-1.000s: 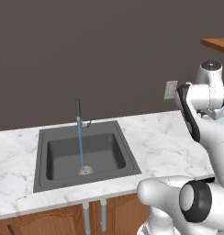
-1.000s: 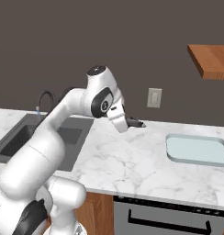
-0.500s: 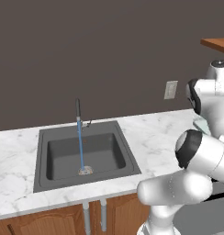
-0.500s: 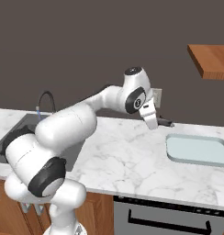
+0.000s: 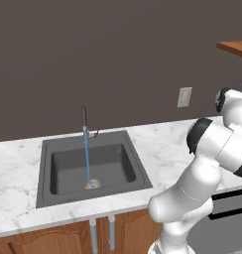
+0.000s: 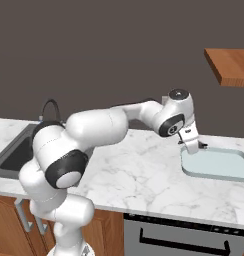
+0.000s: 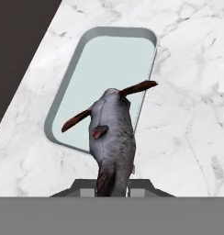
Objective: Take the fish out of the fridge, briefly rinse it in the sink, and place it on the tray next to the sink.
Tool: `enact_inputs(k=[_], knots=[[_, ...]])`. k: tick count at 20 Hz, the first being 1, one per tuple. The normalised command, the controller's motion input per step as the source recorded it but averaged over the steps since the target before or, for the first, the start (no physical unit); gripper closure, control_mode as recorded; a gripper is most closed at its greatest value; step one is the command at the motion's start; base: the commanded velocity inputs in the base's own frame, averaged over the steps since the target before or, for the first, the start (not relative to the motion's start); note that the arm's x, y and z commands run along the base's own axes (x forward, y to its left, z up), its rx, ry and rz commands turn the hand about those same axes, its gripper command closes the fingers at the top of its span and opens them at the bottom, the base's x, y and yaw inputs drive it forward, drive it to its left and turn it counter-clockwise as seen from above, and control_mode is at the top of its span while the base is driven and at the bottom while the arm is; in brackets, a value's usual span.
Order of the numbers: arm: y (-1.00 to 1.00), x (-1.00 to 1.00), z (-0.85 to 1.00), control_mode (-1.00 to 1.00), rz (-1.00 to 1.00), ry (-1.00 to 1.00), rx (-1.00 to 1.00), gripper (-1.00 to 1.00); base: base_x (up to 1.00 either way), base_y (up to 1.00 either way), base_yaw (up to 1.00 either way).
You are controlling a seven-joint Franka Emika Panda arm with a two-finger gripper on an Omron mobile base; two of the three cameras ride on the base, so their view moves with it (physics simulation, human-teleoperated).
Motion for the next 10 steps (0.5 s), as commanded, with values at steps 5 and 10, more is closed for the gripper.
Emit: enact_inputs(k=[5, 10], knots=[[0.00, 0.11, -0.50, -1.00, 0.00, 0.19, -0.03, 1.00, 0.00, 0.00, 0.00], [-0.06, 0.11, -0.54, -1.00, 0.00, 0.12, -0.02, 1.00, 0.00, 0.00, 0.00]])
